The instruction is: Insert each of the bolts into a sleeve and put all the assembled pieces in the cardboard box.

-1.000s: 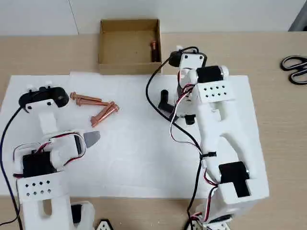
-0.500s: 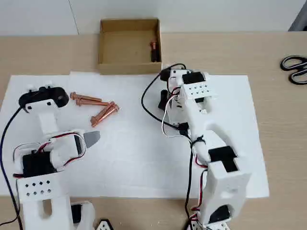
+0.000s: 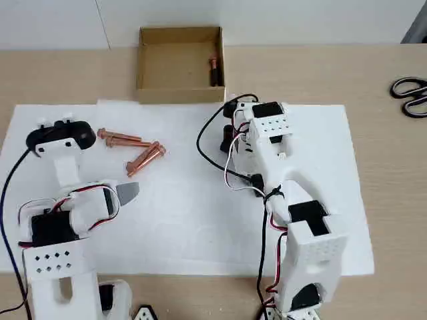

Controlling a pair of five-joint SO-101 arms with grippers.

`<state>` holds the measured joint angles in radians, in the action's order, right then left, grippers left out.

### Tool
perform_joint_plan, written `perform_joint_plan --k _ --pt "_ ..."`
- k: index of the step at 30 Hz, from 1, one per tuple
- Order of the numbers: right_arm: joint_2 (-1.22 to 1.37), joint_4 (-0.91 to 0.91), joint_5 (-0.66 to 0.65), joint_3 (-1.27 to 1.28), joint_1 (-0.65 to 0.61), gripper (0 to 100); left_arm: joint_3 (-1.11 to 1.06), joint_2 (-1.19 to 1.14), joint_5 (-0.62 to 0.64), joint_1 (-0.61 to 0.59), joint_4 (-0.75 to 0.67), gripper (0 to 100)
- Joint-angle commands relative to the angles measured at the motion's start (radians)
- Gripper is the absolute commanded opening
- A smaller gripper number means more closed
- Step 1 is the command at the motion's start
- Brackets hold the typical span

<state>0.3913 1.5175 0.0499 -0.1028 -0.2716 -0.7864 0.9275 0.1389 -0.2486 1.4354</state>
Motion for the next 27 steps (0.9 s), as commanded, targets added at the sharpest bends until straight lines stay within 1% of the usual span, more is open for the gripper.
perform_joint_plan --k 1,6,16,21,27 --pt "-0.008 0.022 0.000 -0.026 -0.005 16.9 0.004 0.014 -0.003 -0.003 -0.012 33" --pt "-0.005 0.035 -0.032 -0.021 -0.005 16.6 0.004 0.014 -0.003 -0.003 -0.012 33" --pt "-0.001 0.030 -0.032 0.000 -0.001 16.5 0.004 0.014 -0.003 -0.003 -0.012 33" --pt "0.001 0.005 -0.034 0.002 0.002 10.6 0.004 0.014 -0.005 -0.003 -0.012 33" --pt "0.010 0.005 -0.034 0.000 0.002 11.1 0.004 0.014 -0.006 -0.003 -0.012 33"
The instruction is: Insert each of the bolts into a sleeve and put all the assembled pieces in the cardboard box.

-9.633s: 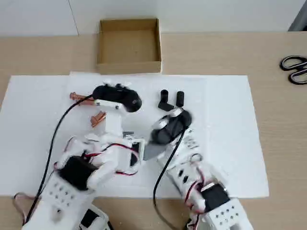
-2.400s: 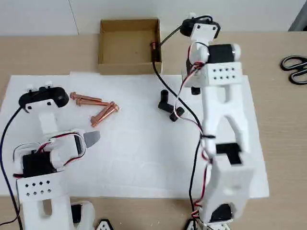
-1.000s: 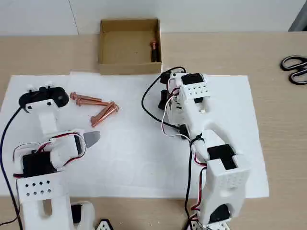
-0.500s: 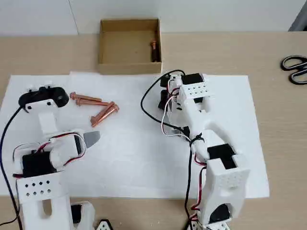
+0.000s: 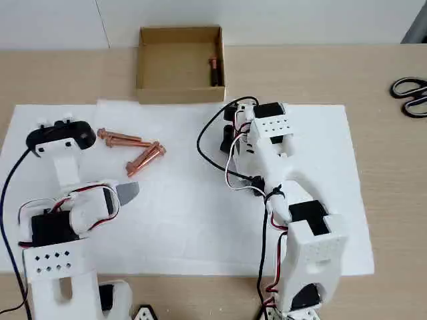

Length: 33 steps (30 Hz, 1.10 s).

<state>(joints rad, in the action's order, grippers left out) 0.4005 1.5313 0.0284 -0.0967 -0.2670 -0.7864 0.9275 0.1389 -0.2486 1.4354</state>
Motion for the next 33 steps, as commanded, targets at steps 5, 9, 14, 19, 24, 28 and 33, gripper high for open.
perform_joint_plan --k 5,9,14,19,24,28,33 --pt "0.084 -0.025 -0.012 -0.008 -0.002 11.1 0.004 0.014 -0.006 -0.003 -0.012 33" --pt "0.134 -0.036 -0.012 -0.012 -0.005 11.1 0.004 0.014 -0.006 -0.003 -0.012 33" --pt "0.134 -0.042 -0.014 -0.012 -0.004 10.7 0.004 0.014 -0.006 -0.003 -0.012 33" --pt "0.134 -0.042 -0.014 -0.014 -0.002 0.0 0.004 0.014 -0.006 -0.003 -0.012 33" --pt "0.134 0.030 -0.015 -0.072 -0.002 0.5 0.005 0.008 -0.003 -0.003 -0.014 33" --pt "0.134 0.117 -0.095 -0.166 -0.002 0.5 0.013 0.005 -0.006 -0.003 -0.011 33" --pt "0.107 0.147 -0.150 -0.233 -0.002 0.4 0.105 0.002 -0.058 -0.002 0.031 33"
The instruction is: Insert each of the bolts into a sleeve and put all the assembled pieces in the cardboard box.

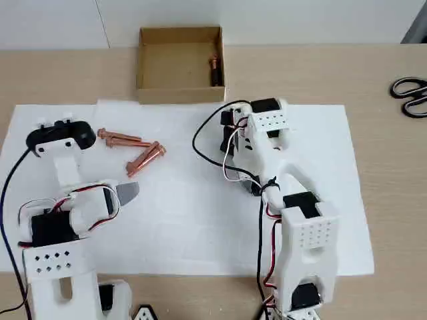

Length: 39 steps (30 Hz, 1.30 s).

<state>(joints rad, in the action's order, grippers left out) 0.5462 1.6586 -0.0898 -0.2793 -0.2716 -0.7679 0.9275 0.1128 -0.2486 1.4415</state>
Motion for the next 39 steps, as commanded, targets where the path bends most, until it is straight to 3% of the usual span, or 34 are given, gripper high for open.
perform_joint_plan --k 1,14,21,26,33,39 --pt "-0.065 0.021 -0.032 -0.051 0.002 0.4 0.113 -0.005 -0.043 -0.002 0.037 33" --pt "-0.450 0.022 -0.032 -0.012 0.007 0.4 0.512 -0.621 -0.066 0.002 0.084 33" --pt "-0.512 0.019 -0.032 0.068 0.007 0.4 0.697 -0.937 -0.054 0.002 -0.002 31" --pt "-0.516 0.019 -0.032 0.075 0.008 0.4 0.819 -1.123 0.100 -0.002 -0.023 23" --pt "-0.512 0.019 -0.032 0.075 0.008 0.4 0.977 -1.307 0.241 0.012 -0.005 22" --pt "-0.512 0.018 -0.032 0.075 0.008 0.4 1.041 -1.313 0.057 0.075 0.109 22"
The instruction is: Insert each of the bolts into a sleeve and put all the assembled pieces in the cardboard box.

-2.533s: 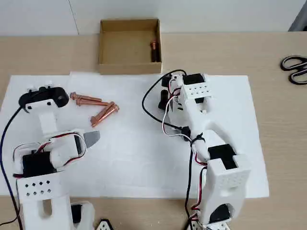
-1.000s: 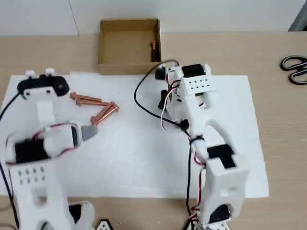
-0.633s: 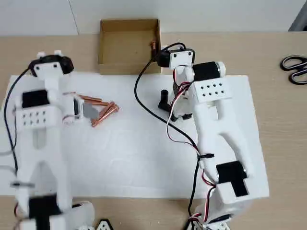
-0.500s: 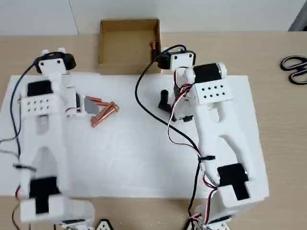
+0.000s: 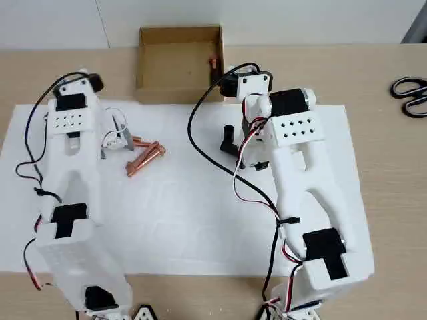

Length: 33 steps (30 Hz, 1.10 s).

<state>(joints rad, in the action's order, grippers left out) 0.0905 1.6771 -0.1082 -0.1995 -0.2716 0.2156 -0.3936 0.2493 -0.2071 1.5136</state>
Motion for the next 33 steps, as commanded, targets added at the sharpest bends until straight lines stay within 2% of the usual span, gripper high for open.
perform_joint_plan --k 1,5,10,19,33 --pt "-0.056 -0.001 -0.014 -0.005 0.008 0.4 0.062 0.008 -0.106 0.046 0.048 22" --pt "-0.056 -0.001 -0.014 -0.005 0.008 0.4 0.056 -0.005 -0.158 0.083 0.049 22" --pt "-0.056 -0.002 -0.014 0.014 0.008 0.4 0.054 -0.009 -0.160 0.080 0.031 22" --pt "-0.058 -0.002 -0.014 0.017 0.008 0.4 0.110 -0.153 -0.155 0.077 0.026 22" --pt "-0.056 -0.002 -0.014 0.017 0.008 0.4 0.154 -0.176 -0.157 0.083 0.026 8"
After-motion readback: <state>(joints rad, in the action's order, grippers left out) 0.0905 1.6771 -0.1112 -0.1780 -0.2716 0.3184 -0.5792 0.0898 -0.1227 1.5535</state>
